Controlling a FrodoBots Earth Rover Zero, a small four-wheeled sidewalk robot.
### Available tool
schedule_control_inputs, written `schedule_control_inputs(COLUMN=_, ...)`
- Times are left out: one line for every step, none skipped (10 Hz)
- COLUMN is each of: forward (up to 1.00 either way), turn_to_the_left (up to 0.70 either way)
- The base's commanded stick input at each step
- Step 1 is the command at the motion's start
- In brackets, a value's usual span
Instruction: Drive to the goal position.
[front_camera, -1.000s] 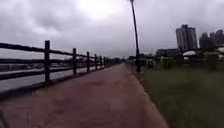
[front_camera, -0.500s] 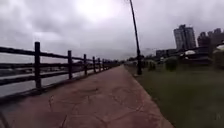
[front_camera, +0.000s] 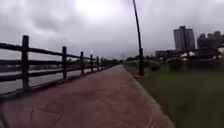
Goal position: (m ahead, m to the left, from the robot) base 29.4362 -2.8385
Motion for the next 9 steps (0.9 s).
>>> schedule_control_inputs(forward=1.0, turn_to_the_left=0.0)
schedule_control_inputs(forward=1.0, turn_to_the_left=0.0)
schedule_control_inputs(forward=1.0, turn_to_the_left=0.0)
schedule_control_inputs(forward=1.0, turn_to_the_left=0.0)
schedule_control_inputs(forward=1.0, turn_to_the_left=0.0)
schedule_control_inputs(forward=1.0, turn_to_the_left=0.0)
schedule_control_inputs(forward=1.0, turn_to_the_left=0.0)
schedule_control_inputs(forward=1.0, turn_to_the_left=0.0)
schedule_control_inputs(forward=1.0, turn_to_the_left=0.0)
